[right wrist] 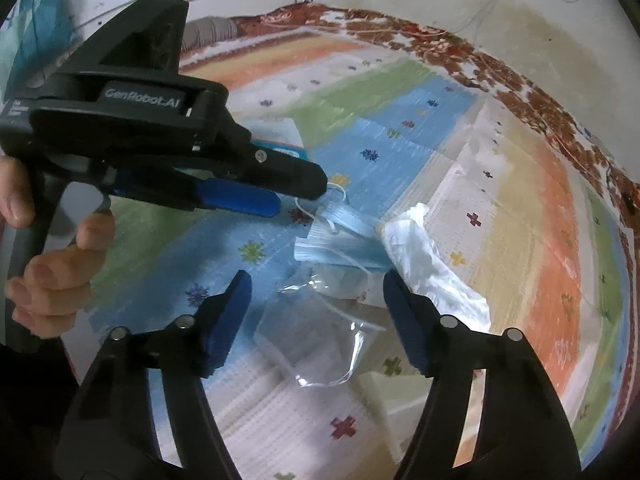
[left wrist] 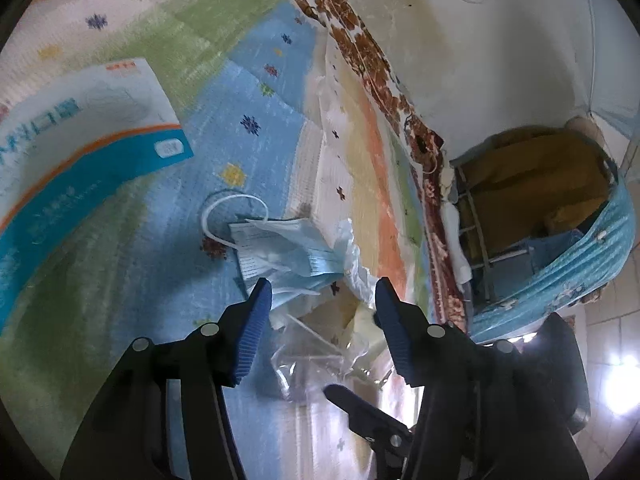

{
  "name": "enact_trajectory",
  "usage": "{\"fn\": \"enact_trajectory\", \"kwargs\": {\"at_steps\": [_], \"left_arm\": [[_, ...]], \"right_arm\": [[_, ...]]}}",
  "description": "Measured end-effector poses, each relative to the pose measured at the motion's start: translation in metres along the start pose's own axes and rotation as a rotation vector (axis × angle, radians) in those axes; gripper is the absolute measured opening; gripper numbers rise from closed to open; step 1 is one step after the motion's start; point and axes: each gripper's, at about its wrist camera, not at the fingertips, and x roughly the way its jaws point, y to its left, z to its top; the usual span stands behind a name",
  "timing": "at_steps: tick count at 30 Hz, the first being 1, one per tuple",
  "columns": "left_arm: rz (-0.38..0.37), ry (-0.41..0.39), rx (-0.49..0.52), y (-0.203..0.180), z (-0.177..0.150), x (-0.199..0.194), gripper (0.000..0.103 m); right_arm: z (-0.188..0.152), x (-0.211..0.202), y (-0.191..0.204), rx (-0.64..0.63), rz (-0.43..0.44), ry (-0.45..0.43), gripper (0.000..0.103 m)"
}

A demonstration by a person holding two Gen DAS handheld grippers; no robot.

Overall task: Collect trash
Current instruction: 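Grasp the blue face mask with the left tool while the right tool grasps the clear plastic bag, then lift and carry the mask and clear bag in both tools over the bin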

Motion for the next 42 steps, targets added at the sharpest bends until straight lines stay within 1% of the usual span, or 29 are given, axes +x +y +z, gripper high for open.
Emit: {"fn": "enact_trajectory", "kwargs": {"at_steps": [3, 5, 6, 8, 9, 11, 12, 14, 15, 17, 18, 19, 24, 29, 34, 39, 42], "left_arm": [[-0.012, 0.013, -0.012, 0.002, 0.003, 0.012, 0.048], [-0.018, 0.01, -0.026, 0.005, 0.005, 0.018, 0.045], [-0.011, 0.004, -0.041, 0.008, 0.007, 0.021, 0.043], [-0.025, -0.002, -0.068, 0.012, 0.008, 0.024, 0.04], [-0.026, -0.003, -0.077, 0.014, 0.008, 0.027, 0.039], [-0.028, 0.004, -0.071, 0.013, 0.008, 0.031, 0.036], [-0.033, 0.019, -0.063, 0.011, 0.007, 0.035, 0.035], [-0.013, 0.029, -0.054, 0.009, 0.006, 0.04, 0.028], [-0.012, 0.028, -0.055, 0.009, 0.006, 0.04, 0.021], [-0.005, 0.031, -0.061, 0.008, 0.006, 0.042, 0.016], [0.001, 0.027, -0.059, 0.007, 0.006, 0.042, 0.008], [0.005, 0.024, -0.054, 0.006, 0.005, 0.041, 0.004], [0.038, 0.002, -0.028, 0.005, 0.005, 0.032, 0.002], [0.115, -0.032, 0.018, 0.003, 0.011, 0.009, 0.002], [0.177, -0.069, 0.057, -0.014, 0.015, -0.017, 0.002], [0.253, -0.063, 0.142, -0.041, 0.001, -0.038, 0.002], [0.316, -0.068, 0.197, -0.061, -0.006, -0.053, 0.002]], "right_arm": [[0.001, 0.006, -0.001, -0.01, 0.01, 0.027, 0.053], [0.001, 0.009, -0.001, -0.009, 0.015, 0.039, 0.046], [0.0, 0.01, -0.001, -0.007, 0.02, 0.046, 0.044], [0.0, 0.011, -0.001, -0.008, 0.024, 0.058, 0.037], [-0.001, 0.011, -0.001, -0.01, 0.028, 0.064, 0.035], [-0.002, 0.012, -0.001, -0.01, 0.026, 0.071, 0.03], [-0.003, 0.01, -0.002, -0.004, 0.031, 0.07, 0.025], [-0.006, 0.007, -0.005, 0.017, 0.049, 0.074, 0.017], [-0.008, 0.007, -0.007, 0.024, 0.053, 0.081, 0.015], [-0.014, 0.004, -0.01, 0.04, 0.064, 0.09, 0.008], [-0.015, 0.003, -0.013, 0.055, 0.073, 0.089, 0.007], [-0.017, 0.002, -0.015, 0.076, 0.088, 0.087, 0.006], [-0.025, -0.005, -0.016, 0.147, 0.123, 0.051, 0.004], [-0.026, -0.017, -0.018, 0.232, 0.133, -0.004, 0.004], [-0.031, -0.034, -0.015, 0.276, 0.079, -0.027, 0.004], [-0.032, -0.054, -0.012, 0.289, 0.029, -0.038, 0.004], [-0.03, -0.071, -0.009, 0.302, 0.006, -0.053, 0.004]]}}
